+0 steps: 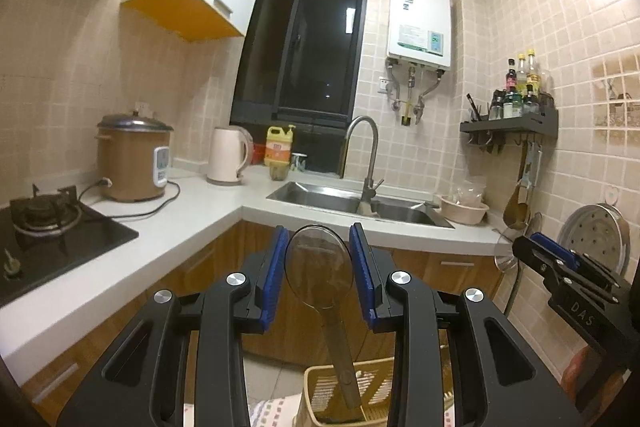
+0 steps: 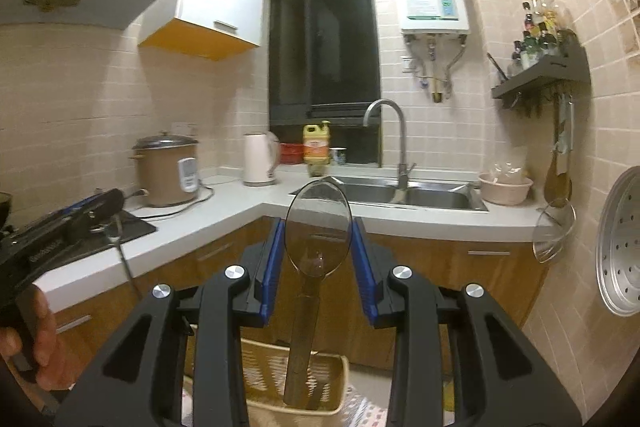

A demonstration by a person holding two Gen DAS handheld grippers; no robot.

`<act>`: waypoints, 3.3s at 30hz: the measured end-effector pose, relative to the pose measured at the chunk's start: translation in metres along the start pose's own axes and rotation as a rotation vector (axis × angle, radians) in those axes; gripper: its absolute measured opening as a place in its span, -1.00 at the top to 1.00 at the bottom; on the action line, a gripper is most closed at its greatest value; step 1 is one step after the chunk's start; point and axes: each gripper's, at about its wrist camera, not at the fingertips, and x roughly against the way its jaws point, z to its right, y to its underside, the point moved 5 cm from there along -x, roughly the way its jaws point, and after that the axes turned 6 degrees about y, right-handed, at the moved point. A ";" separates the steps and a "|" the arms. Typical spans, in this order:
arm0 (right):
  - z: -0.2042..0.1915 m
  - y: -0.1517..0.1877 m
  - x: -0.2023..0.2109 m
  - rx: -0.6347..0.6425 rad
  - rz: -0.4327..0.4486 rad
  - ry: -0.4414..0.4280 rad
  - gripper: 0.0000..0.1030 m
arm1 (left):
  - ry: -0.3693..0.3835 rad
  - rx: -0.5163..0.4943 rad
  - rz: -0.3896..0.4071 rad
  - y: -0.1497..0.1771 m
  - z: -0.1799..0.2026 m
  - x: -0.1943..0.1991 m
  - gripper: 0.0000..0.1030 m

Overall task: Organize utensils
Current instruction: 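Carry both clear spoons up to the beige holder and lower them inside, then open both tools to release the clear spoons into the holder, then lower the left tool and grasp a chopstick while the right tool grasps another chopstick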

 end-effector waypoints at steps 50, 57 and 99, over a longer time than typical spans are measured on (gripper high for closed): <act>0.000 0.064 0.096 -0.045 -0.296 -0.063 -0.18 | 0.067 0.030 -0.281 0.058 -0.018 0.090 0.13; -0.015 0.124 0.109 -0.056 -0.575 -0.157 -0.15 | 0.048 0.111 -0.541 0.147 -0.044 0.110 0.14; -0.029 0.269 0.105 -0.081 -1.018 -0.264 0.20 | 0.012 -0.024 -0.847 0.277 -0.033 0.089 0.44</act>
